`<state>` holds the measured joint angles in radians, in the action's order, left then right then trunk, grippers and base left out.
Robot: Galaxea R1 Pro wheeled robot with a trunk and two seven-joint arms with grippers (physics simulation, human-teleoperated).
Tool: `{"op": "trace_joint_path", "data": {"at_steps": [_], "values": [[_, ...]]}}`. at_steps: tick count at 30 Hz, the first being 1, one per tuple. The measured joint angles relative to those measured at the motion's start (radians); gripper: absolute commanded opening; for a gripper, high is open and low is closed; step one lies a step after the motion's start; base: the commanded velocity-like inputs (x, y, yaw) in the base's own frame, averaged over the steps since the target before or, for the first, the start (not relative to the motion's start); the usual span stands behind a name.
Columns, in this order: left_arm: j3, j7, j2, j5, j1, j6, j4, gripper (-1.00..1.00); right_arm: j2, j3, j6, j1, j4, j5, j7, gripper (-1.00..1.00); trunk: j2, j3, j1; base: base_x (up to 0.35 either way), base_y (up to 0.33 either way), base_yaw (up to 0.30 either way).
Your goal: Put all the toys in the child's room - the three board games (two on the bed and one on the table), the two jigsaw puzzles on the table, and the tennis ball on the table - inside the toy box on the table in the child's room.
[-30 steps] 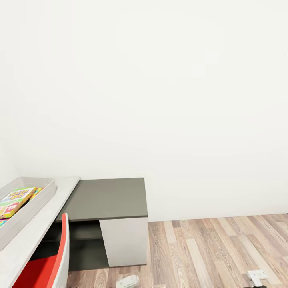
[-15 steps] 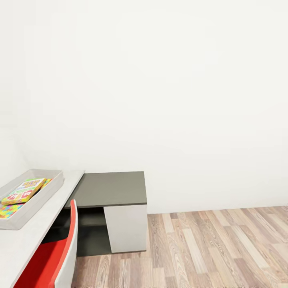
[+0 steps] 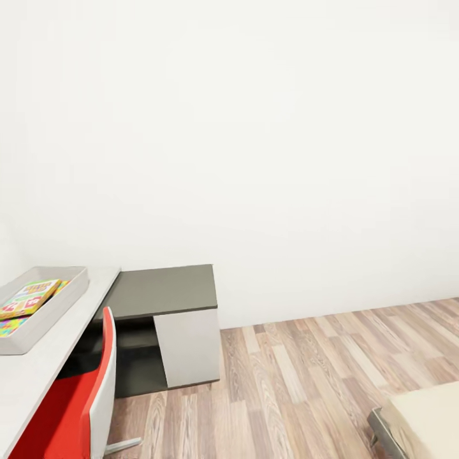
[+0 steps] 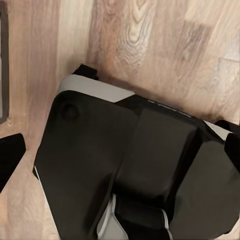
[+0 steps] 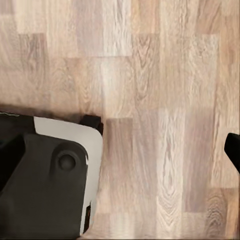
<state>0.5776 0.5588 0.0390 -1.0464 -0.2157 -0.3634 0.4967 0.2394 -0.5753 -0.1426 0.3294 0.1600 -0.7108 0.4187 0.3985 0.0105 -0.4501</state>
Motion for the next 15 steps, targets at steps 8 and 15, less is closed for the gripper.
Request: {"op": "trace_joint_path", "data": {"at_steps": [8,15], "values": [[-0.002,-0.078,-0.013,-0.008,0.000,0.053,-0.174,1.00,-0.009,0.081,0.047,-0.080,-0.014,-0.105,0.065,1.00,0.000,0.000,0.000,-0.318,0.000,-0.107],[0.000,-0.125,-0.020,-0.012,0.055,0.082,-0.324,1.00,-0.081,0.082,0.138,-0.190,-0.053,-0.127,0.044,1.00,0.000,0.000,0.001,-0.077,0.000,-0.007]]}}
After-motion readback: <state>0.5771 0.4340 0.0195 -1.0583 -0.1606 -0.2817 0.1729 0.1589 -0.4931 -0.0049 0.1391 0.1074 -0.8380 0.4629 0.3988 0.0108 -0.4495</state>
